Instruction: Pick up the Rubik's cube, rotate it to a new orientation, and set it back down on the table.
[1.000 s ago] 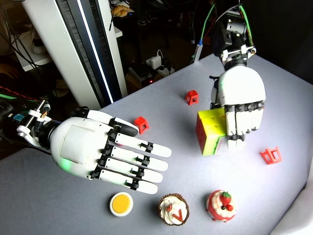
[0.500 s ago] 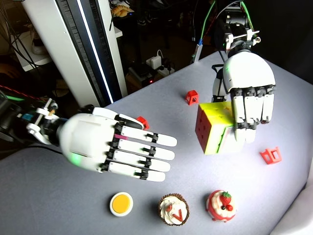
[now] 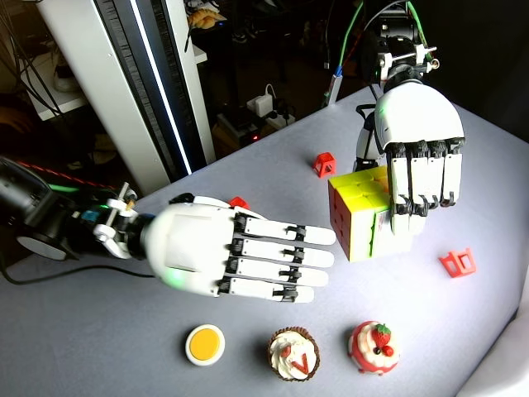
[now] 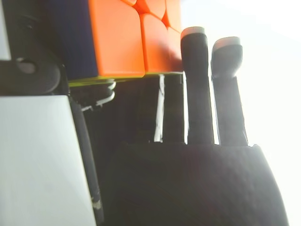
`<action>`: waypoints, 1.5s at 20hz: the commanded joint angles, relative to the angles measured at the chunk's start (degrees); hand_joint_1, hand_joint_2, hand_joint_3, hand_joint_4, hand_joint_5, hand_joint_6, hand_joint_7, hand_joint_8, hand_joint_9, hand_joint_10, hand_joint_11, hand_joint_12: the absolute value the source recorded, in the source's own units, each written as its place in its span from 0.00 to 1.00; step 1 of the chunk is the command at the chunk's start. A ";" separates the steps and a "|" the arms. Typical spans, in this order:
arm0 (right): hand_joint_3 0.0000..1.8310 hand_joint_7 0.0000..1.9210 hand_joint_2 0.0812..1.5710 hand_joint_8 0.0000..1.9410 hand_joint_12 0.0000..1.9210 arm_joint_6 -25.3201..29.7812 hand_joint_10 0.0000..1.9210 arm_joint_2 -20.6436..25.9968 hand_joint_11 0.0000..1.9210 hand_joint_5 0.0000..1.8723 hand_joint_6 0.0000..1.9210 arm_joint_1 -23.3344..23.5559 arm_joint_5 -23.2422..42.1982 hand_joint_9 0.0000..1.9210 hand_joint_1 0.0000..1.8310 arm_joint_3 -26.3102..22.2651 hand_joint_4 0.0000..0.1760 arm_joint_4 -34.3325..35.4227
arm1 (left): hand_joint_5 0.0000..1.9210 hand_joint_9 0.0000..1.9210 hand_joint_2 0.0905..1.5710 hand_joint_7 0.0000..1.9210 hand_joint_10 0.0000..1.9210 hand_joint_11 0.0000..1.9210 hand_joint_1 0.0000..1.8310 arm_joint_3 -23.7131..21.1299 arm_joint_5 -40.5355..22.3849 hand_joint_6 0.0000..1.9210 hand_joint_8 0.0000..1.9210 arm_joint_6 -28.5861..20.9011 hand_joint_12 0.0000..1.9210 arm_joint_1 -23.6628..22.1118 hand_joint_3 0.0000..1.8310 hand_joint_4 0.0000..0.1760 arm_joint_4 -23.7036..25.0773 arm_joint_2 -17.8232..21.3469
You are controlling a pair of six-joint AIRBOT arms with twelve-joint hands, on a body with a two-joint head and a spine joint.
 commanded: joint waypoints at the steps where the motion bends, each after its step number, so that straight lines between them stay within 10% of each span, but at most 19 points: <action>1: 0.13 0.00 1.00 0.00 0.14 0.34 0.03 -0.17 0.00 0.00 0.00 1.03 7.13 0.02 0.14 0.32 0.00 0.13 | 0.42 0.41 0.54 0.36 1.00 0.45 0.65 -0.20 -9.42 0.75 0.97 -0.30 1.00 -1.06 0.45 0.00 -0.03 0.16; 6: 0.08 0.00 1.00 0.00 0.20 0.34 0.12 -2.31 0.00 0.01 0.01 2.33 6.57 0.01 0.17 2.54 0.00 -1.15 | 0.44 0.38 0.48 0.39 1.00 0.45 0.73 -0.43 -10.57 0.72 0.92 -1.99 1.00 -0.90 0.53 0.00 1.15 0.42; 7: 0.10 0.02 1.00 0.00 0.24 0.34 0.19 -2.85 0.00 0.03 0.02 2.62 6.48 0.00 0.07 3.13 0.00 -1.50 | 0.46 0.52 0.37 0.47 1.00 0.57 0.67 -0.44 -10.59 0.87 0.99 -2.05 1.00 -0.95 0.73 0.00 1.31 0.42; 9: 0.03 0.02 1.00 0.00 0.15 0.34 0.16 -3.81 0.00 0.03 0.02 3.39 6.30 0.00 0.00 3.87 0.00 -2.17 | 0.52 0.54 0.32 0.49 1.00 0.58 0.66 -0.44 -10.55 0.87 1.00 -2.06 1.00 -1.00 0.81 0.00 1.35 0.41; 10: 0.03 0.02 1.00 0.00 0.15 0.34 0.16 -4.11 0.00 0.03 0.02 3.59 6.25 0.00 0.00 4.08 0.00 -2.34 | 0.52 0.54 0.32 0.49 1.00 0.58 0.66 -0.44 -10.53 0.87 1.00 -2.06 1.00 -1.00 0.81 0.00 1.35 0.41; 11: 0.01 0.02 0.98 0.00 0.06 0.34 0.12 -4.54 0.00 0.02 0.01 3.91 6.24 0.00 0.00 4.40 0.00 -2.65 | 0.53 0.55 0.36 0.52 1.00 0.60 0.56 -0.43 -10.47 0.93 1.00 -2.06 1.00 -1.01 0.54 0.00 1.35 0.38; 12: 0.00 0.02 0.94 0.00 0.04 0.34 0.11 -4.71 0.00 0.04 0.02 4.06 6.24 0.00 0.00 4.46 0.00 -2.79 | 0.52 0.49 0.35 0.43 1.00 0.51 0.66 -0.44 -10.48 0.83 0.99 -2.06 1.00 -1.01 0.72 0.00 1.36 0.37; 15: 0.00 0.02 0.93 0.00 0.00 0.34 0.09 -5.10 0.00 0.05 0.03 4.23 5.99 0.00 0.00 4.62 0.00 -2.98 | 0.52 0.43 0.36 0.45 1.00 0.55 0.76 -0.46 -10.63 0.76 0.92 -2.11 1.00 -1.09 0.69 0.00 1.36 0.32; 19: 0.00 0.02 0.91 0.00 0.00 0.34 0.07 -6.06 0.00 0.08 0.04 4.35 5.76 0.00 0.00 5.33 0.00 -3.20 | 0.53 0.48 0.30 0.49 1.00 0.54 0.76 -0.60 -10.93 0.87 0.96 -2.40 1.00 -1.09 0.81 0.00 1.65 0.33; 23: 0.00 0.01 0.91 0.00 0.01 0.34 0.05 -7.14 0.00 0.05 0.02 4.70 5.37 0.00 0.00 5.83 0.00 -3.76 | 0.50 0.41 0.38 0.44 1.00 0.48 0.75 -0.64 -10.95 0.74 0.91 -2.50 1.00 -1.08 0.66 0.00 1.80 0.28; 25: 0.00 0.00 0.90 0.00 0.00 0.34 0.01 -7.51 0.00 0.04 0.01 4.70 5.28 0.00 0.00 6.06 0.00 -4.03 | 0.53 0.47 0.31 0.48 1.00 0.55 0.74 -0.66 -11.01 0.82 0.96 -2.54 1.00 -1.09 0.78 0.00 1.80 0.28; 26: 0.00 0.00 0.91 0.00 0.00 0.34 0.00 -7.59 0.00 0.04 0.01 4.70 5.28 0.00 0.00 6.09 0.00 -4.09 | 0.50 0.51 0.36 0.47 1.00 0.55 0.65 -0.67 -11.04 0.96 0.99 -2.54 1.00 -1.08 0.80 0.20 1.80 0.28; 27: 0.00 0.01 0.91 0.00 0.00 0.34 0.00 -7.65 0.00 0.04 0.01 4.70 5.28 0.00 0.00 6.09 0.00 -4.19 | 0.53 0.48 0.32 0.47 1.00 0.58 0.74 -0.67 -11.09 0.89 0.98 -2.55 1.00 -1.08 0.81 0.00 1.80 0.28; 28: 0.00 0.01 0.91 0.00 0.00 0.34 0.00 -7.70 0.00 0.04 0.01 4.70 5.28 0.00 0.00 6.09 0.00 -4.40 | 0.51 0.51 0.34 0.48 1.00 0.54 0.65 -0.67 -11.07 0.97 1.00 -2.55 1.00 -1.08 0.83 0.25 1.80 0.28; 29: 0.00 0.01 0.90 0.00 0.00 0.34 0.00 -7.77 0.00 0.06 0.02 4.70 5.29 0.00 0.01 6.07 0.00 -4.83 | 0.51 0.51 0.35 0.46 1.00 0.54 0.65 -0.66 -10.98 0.91 1.00 -2.55 1.00 -1.07 0.80 0.00 1.80 0.28; 30: 0.00 0.02 0.91 0.01 0.00 0.34 0.00 -7.81 0.00 0.07 0.03 4.70 5.31 0.00 0.02 6.04 0.00 -5.13 | 0.53 0.54 0.33 0.47 1.00 0.56 0.66 -0.64 -10.98 0.87 1.00 -2.55 1.00 -1.05 0.80 0.00 1.80 0.29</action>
